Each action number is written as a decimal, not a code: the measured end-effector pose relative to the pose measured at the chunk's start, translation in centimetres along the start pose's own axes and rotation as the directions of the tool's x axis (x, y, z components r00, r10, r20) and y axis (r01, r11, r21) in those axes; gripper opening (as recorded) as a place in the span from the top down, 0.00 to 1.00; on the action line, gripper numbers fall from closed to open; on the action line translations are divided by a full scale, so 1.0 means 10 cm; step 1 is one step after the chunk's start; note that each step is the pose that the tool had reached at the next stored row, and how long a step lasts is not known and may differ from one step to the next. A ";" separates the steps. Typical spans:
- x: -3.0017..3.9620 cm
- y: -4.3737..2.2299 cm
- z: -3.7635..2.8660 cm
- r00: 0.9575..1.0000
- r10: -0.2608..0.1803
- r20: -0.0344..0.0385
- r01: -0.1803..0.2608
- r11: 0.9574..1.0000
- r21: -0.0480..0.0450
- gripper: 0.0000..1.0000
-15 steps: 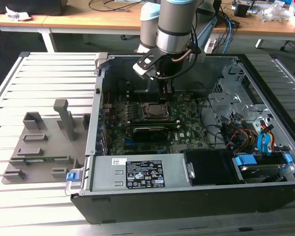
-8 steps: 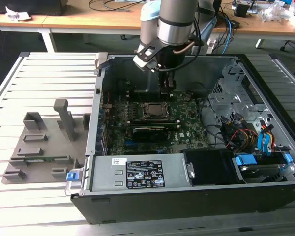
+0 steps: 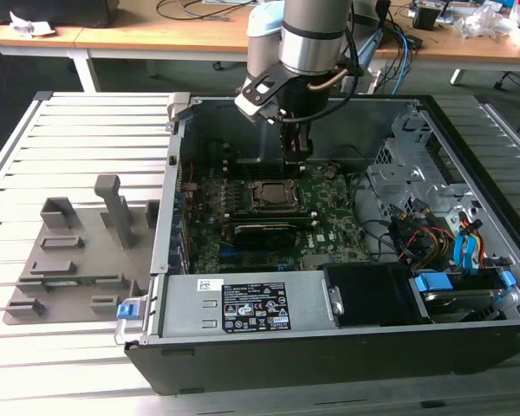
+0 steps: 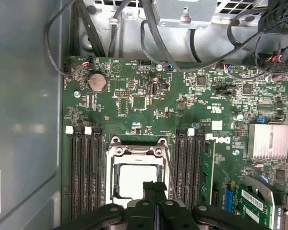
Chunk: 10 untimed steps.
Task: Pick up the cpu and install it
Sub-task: 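Close the cpu cover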
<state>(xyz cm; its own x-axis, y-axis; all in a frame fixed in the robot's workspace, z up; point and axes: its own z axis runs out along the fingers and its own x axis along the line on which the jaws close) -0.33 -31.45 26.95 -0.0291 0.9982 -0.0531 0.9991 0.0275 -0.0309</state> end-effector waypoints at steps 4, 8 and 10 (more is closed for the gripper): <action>-0.002 0.000 -0.003 1.000 0.000 -0.001 0.000 1.000 0.000 0.89; -0.002 0.000 -0.003 1.000 -0.001 -0.001 0.001 1.000 0.000 0.89; -0.002 0.000 -0.003 1.000 -0.001 -0.001 0.001 1.000 0.000 0.89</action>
<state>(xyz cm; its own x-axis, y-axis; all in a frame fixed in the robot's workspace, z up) -0.32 -31.48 26.99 -0.0302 0.9982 -0.0517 0.9991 0.0287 -0.0309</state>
